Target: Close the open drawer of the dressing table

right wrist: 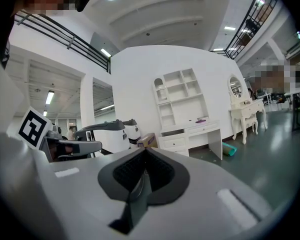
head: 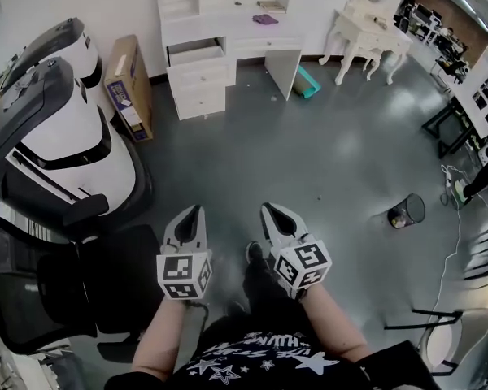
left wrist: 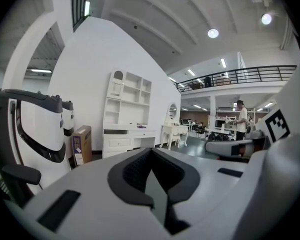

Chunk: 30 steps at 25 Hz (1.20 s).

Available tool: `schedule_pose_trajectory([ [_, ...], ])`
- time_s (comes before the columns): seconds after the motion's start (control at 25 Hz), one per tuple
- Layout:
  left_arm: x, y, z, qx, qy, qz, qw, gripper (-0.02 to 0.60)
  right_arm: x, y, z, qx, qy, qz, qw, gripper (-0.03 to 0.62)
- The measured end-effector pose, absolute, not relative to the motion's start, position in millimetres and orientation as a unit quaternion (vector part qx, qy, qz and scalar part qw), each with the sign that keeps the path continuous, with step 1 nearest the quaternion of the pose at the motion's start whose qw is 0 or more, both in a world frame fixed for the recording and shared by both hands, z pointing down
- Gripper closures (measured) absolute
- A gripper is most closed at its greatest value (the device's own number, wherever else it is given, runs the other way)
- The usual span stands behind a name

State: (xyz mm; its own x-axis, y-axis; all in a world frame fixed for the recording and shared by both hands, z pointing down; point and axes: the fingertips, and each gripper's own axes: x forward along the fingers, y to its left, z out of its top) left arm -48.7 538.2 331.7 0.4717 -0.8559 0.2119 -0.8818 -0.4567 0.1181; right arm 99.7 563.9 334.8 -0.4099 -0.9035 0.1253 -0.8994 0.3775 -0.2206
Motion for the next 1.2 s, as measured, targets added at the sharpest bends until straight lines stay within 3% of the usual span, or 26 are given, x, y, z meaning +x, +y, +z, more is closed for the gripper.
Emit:
schedule_pose_trajectory([
  [0.6, -60.6, 384.8, 344.0, 0.797, -0.584, 0.075, 0.134, 0.572, 110.7, 362.6, 336.1, -0.498, 0.857, -0.136, 0.005, 0.591],
  [1.2, -70.1, 286.8, 337.4, 0.762, -0.631, 0.074, 0.128, 0.572, 135.8, 251.3, 349.8, -0.498, 0.853, -0.154, 0.006, 0.589],
])
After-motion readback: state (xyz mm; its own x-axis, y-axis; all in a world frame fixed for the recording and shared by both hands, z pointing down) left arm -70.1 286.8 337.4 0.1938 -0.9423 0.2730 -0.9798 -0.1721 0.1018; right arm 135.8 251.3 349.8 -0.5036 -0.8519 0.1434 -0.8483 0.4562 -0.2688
